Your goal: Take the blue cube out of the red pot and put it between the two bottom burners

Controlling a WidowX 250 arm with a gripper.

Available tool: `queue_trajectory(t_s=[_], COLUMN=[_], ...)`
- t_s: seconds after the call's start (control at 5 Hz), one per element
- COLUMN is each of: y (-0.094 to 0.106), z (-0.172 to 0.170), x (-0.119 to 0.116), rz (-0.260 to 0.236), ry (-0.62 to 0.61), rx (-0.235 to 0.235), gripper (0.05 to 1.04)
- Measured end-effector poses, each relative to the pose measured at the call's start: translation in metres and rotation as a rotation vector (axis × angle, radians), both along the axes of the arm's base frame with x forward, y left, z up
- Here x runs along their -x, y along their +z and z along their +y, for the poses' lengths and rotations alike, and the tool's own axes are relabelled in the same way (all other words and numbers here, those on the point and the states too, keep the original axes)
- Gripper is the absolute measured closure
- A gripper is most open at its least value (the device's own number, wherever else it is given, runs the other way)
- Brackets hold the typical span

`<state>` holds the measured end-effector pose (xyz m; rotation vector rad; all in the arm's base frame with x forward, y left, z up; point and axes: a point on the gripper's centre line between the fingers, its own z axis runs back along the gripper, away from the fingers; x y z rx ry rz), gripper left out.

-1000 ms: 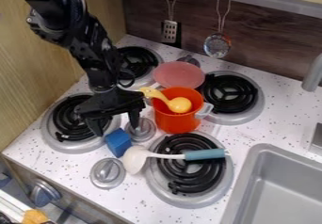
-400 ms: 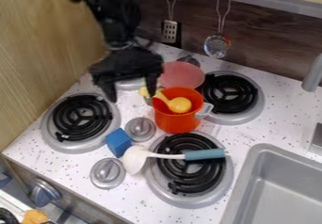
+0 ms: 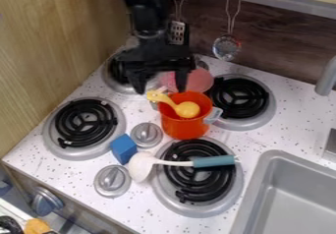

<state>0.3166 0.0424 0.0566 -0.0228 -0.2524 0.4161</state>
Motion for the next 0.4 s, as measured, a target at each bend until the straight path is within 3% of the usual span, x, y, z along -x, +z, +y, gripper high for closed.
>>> queue_trajectory(t_s=[0.2,0.4], y=[0.002,0.005], z=[0.005,0.023], x=[-0.011,-0.011], rz=[-0.008,-0.005], ry=[-0.085,-0.03], rx=[-0.034,-0.051], gripper=[0.083,0.083])
